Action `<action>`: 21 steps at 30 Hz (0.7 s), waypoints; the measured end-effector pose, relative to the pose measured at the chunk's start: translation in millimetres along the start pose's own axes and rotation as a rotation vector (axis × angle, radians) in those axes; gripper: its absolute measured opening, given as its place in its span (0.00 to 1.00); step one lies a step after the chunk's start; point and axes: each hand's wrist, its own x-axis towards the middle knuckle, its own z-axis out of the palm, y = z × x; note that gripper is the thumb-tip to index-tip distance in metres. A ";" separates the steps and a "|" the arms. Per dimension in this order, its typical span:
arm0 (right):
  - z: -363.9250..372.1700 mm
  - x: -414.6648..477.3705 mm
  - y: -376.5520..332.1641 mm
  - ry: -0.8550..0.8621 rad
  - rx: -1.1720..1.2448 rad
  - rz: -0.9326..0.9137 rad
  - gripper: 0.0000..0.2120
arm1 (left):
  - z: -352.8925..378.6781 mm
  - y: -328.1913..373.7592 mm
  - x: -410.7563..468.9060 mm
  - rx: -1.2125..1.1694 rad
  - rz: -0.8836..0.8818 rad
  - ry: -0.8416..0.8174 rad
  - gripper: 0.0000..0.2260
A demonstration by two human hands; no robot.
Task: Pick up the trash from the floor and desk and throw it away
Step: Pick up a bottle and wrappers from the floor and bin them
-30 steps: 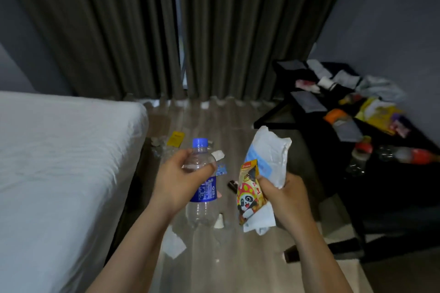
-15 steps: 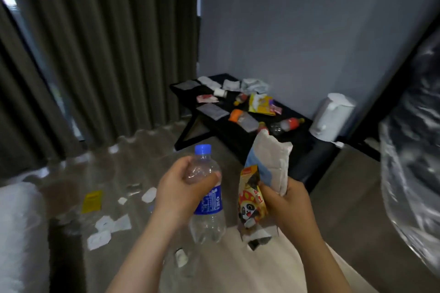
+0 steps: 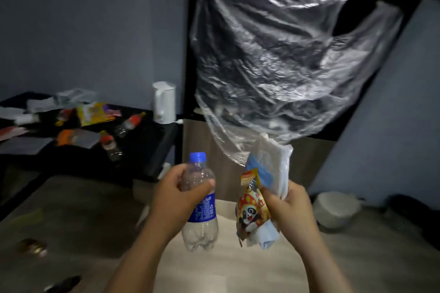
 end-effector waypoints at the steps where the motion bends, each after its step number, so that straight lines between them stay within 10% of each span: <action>1: -17.7 -3.9 5.1 0.035 0.011 0.015 0.07 | 18.4 2.7 0.9 0.002 0.016 -0.042 0.13; 21: -396.0 -88.9 137.2 0.611 -0.019 0.187 0.08 | 432.5 35.9 -90.6 -0.057 0.061 -0.575 0.16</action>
